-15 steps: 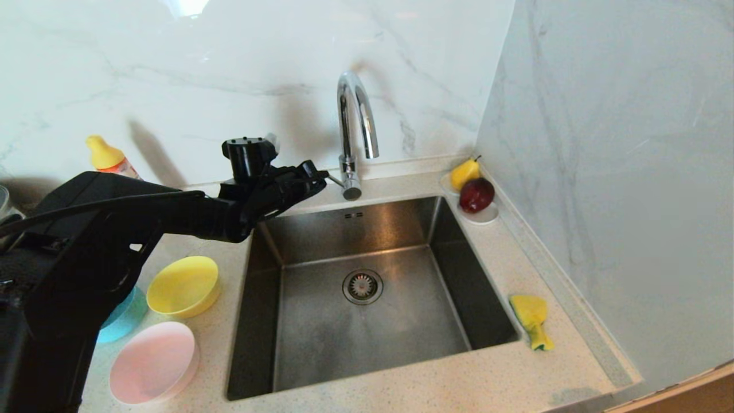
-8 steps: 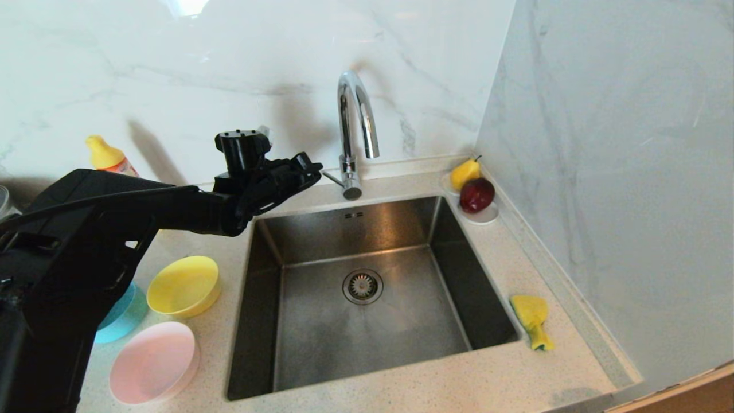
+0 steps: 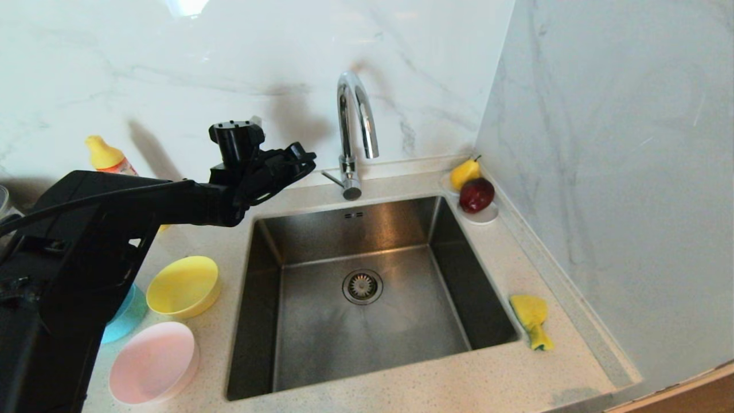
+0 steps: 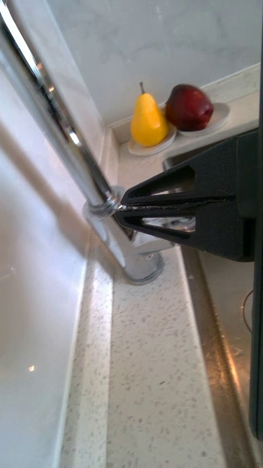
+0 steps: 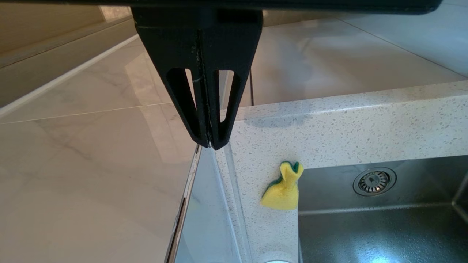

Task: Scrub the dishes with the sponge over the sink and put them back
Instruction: Turn on the faucet

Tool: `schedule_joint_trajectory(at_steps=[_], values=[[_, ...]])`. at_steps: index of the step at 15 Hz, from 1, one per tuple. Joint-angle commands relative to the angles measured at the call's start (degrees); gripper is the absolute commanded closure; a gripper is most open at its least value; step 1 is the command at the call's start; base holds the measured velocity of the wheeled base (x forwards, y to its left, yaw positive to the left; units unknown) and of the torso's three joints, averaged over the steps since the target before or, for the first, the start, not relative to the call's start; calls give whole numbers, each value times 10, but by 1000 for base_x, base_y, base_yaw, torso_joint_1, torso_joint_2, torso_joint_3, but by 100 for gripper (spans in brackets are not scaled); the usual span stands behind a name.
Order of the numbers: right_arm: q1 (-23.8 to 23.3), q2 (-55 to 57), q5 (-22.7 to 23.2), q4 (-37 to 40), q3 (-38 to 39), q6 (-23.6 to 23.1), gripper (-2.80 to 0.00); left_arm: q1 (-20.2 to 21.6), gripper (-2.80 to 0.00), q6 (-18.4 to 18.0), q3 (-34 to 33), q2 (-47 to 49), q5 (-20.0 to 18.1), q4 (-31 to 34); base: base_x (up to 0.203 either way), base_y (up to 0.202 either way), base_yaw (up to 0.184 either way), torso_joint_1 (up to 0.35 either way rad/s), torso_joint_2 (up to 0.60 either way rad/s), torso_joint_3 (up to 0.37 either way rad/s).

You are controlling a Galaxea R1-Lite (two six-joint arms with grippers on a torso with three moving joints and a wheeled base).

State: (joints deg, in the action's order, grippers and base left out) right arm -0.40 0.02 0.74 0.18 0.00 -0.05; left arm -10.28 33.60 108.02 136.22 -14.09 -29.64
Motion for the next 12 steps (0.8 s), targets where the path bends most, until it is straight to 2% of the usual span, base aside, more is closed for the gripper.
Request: schedule_joint_trajectory(at_steps=[1, 12], values=[[0, 1, 0, 0, 0, 0, 0, 0, 0, 2, 16, 19, 0, 3, 0, 0, 0, 0, 0, 0], [0, 1, 0, 0, 0, 0, 0, -9, 0, 0, 18, 39, 0, -2, 0, 0, 0, 0, 0, 0]])
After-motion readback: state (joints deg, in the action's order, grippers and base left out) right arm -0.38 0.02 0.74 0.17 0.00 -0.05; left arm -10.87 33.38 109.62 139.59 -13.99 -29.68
